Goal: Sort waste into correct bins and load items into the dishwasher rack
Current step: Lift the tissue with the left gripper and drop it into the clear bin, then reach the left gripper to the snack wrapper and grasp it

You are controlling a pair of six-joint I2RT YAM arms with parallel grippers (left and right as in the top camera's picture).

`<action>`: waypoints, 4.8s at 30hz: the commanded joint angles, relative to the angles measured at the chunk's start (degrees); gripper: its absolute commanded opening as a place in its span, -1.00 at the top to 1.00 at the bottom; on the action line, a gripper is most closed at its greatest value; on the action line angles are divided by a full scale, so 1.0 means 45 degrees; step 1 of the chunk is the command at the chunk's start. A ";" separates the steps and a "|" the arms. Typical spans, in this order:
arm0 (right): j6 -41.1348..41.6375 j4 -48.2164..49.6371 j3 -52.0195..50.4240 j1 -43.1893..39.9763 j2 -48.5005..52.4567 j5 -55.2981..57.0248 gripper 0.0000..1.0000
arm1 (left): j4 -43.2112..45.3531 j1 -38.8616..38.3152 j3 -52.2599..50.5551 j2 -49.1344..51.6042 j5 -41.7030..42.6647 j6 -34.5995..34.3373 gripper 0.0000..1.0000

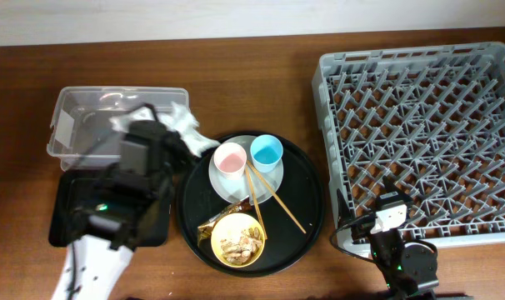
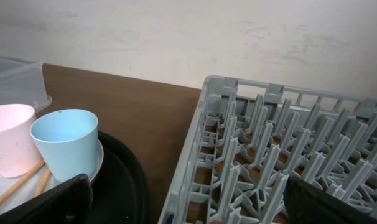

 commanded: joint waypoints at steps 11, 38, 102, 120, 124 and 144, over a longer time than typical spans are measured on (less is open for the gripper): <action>0.0112 -0.0058 -0.0058 0.0024 -0.0107 0.0151 -0.97 | 0.4430 0.3162 0.0223 0.5508 -0.0719 0.2691 0.99; 0.0112 -0.0063 -0.0058 0.0024 -0.0107 0.0151 -0.98 | -0.5051 0.0078 -0.0097 0.3220 0.5275 0.3424 -0.55; 0.0112 -0.0063 -0.0058 0.0024 -0.0107 0.0151 -0.97 | -0.3249 -0.4323 -0.2059 0.3021 -0.0792 0.3211 0.23; 0.0112 -0.0063 -0.0058 0.0024 -0.0107 0.0151 -0.97 | -0.3716 -0.3449 -0.2127 0.5892 0.1069 0.2851 0.94; 0.0112 -0.0063 -0.0058 0.0024 -0.0107 0.0151 -0.97 | -0.3876 -0.3449 -0.1953 0.5663 0.1209 0.3521 0.97; 0.0112 -0.0063 -0.0058 0.0024 -0.0107 0.0151 -0.97 | -0.3750 -0.3449 -0.1836 0.5149 0.5727 0.5615 0.85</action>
